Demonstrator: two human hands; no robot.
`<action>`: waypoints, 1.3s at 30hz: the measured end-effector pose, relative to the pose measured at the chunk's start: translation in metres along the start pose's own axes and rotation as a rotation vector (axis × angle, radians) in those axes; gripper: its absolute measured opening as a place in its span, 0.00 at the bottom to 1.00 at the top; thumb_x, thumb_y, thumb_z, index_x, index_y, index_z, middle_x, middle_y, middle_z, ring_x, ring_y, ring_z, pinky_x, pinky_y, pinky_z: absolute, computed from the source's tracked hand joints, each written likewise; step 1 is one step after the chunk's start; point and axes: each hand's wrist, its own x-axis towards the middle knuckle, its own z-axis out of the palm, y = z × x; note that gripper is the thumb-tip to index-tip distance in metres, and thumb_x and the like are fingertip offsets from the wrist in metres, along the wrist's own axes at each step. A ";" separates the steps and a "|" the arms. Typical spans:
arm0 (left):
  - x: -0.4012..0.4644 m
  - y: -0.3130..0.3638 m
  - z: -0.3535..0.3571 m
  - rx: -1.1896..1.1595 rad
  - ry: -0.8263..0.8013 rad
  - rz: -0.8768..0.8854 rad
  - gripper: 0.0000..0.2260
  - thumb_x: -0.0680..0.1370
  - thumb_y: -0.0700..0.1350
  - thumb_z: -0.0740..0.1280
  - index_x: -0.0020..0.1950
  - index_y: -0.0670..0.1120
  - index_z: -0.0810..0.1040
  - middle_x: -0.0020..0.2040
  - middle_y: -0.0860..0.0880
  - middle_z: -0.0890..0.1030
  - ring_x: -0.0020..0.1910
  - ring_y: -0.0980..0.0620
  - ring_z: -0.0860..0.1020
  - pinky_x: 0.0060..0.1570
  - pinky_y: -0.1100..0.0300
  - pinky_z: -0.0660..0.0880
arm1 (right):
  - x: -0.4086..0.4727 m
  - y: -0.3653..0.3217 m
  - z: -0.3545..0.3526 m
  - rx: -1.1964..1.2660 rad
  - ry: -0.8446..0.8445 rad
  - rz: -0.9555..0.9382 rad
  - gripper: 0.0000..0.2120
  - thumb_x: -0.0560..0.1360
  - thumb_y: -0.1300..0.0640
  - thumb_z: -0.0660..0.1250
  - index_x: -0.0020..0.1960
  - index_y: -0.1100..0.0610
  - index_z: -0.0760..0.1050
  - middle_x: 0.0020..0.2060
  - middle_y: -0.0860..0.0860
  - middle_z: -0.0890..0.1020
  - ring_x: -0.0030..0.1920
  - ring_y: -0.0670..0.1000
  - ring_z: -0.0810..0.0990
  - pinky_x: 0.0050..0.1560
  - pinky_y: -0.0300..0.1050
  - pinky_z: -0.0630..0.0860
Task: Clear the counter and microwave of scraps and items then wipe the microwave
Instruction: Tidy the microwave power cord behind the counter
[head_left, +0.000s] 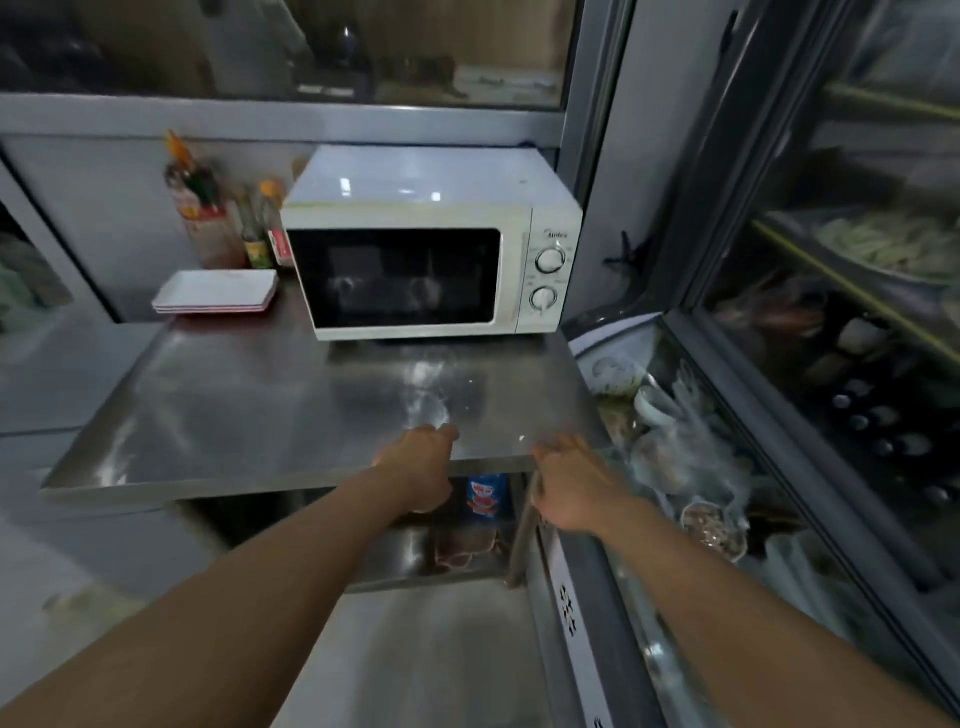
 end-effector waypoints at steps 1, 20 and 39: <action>-0.002 0.001 -0.010 0.004 0.019 0.006 0.29 0.73 0.43 0.68 0.72 0.48 0.61 0.69 0.45 0.69 0.68 0.43 0.68 0.65 0.48 0.69 | -0.004 0.001 -0.011 -0.009 0.011 0.005 0.24 0.74 0.55 0.65 0.68 0.57 0.65 0.65 0.57 0.67 0.68 0.57 0.62 0.67 0.47 0.64; -0.015 0.011 -0.150 0.074 0.236 0.136 0.28 0.72 0.45 0.69 0.70 0.46 0.64 0.63 0.43 0.73 0.62 0.43 0.73 0.60 0.50 0.73 | -0.033 0.001 -0.158 -0.007 0.233 0.094 0.32 0.71 0.56 0.67 0.72 0.59 0.58 0.70 0.57 0.62 0.72 0.59 0.55 0.70 0.51 0.61; 0.088 0.047 -0.233 0.050 0.351 0.118 0.30 0.75 0.46 0.68 0.73 0.48 0.58 0.69 0.45 0.69 0.66 0.44 0.69 0.62 0.50 0.70 | 0.084 0.059 -0.215 0.067 0.278 0.080 0.33 0.74 0.54 0.65 0.74 0.57 0.52 0.72 0.58 0.58 0.72 0.59 0.53 0.70 0.52 0.59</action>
